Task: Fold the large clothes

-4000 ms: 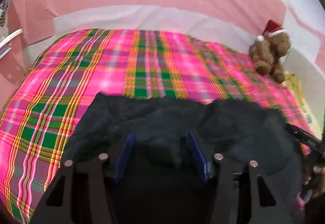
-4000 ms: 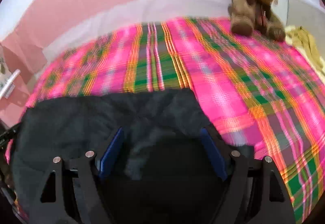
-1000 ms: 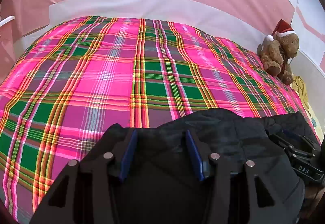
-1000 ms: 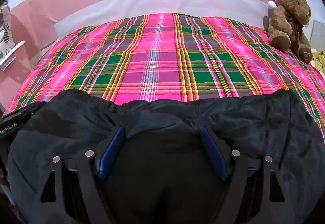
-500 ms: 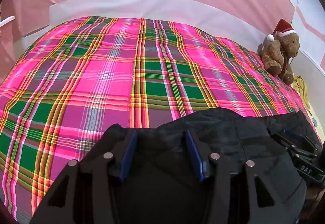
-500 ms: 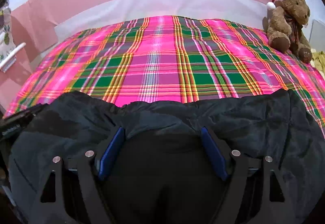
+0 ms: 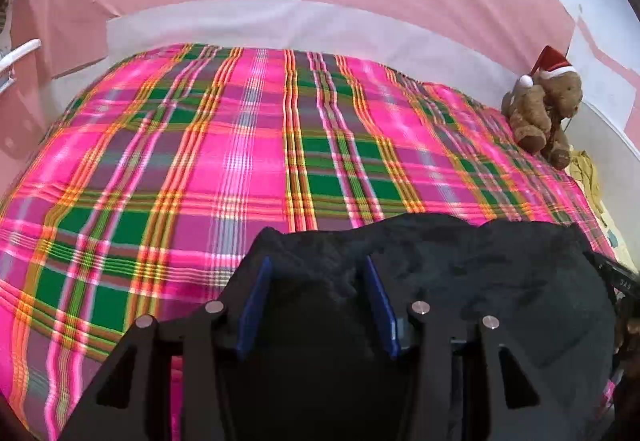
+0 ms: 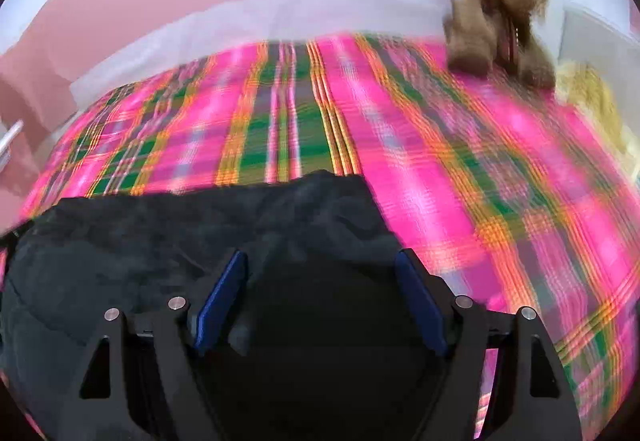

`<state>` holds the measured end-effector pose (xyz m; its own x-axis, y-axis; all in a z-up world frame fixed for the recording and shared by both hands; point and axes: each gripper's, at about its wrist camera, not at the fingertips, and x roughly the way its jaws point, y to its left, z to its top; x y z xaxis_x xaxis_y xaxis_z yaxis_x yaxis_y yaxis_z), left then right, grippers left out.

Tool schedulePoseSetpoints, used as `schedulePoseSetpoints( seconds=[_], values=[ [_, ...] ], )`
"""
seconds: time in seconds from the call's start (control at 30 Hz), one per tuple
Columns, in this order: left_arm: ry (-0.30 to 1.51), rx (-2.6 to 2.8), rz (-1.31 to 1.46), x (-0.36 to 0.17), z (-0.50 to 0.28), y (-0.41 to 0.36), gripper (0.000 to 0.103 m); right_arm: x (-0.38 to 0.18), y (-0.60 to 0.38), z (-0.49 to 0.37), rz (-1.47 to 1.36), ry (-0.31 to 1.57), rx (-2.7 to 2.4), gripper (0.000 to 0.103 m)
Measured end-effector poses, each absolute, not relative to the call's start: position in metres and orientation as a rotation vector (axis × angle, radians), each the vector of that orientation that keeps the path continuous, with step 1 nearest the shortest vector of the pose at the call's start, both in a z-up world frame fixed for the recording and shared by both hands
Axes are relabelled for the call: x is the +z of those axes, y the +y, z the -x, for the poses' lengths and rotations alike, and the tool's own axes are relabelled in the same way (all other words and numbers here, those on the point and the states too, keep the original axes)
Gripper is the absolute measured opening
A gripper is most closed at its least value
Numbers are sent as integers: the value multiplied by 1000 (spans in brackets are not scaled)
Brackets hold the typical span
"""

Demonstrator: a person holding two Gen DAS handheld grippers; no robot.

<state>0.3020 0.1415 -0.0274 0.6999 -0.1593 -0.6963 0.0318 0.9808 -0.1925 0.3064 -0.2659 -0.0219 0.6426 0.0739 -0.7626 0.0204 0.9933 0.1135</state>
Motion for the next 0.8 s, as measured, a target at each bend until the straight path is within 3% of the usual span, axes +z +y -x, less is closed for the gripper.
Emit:
schedulePoseSetpoints(
  seconds=[0.5, 0.67, 0.8],
  values=[
    [781, -83, 133, -49, -307, 123, 50, -57, -272, -318, -194, 861, 34, 77],
    [812, -76, 130, -41, -308, 123, 50, -47, -275, -318, -214, 882, 27, 77],
    [757, -88, 141, -9, -285, 129, 49, -6, -277, -293, -201, 810, 30, 77]
  ],
)
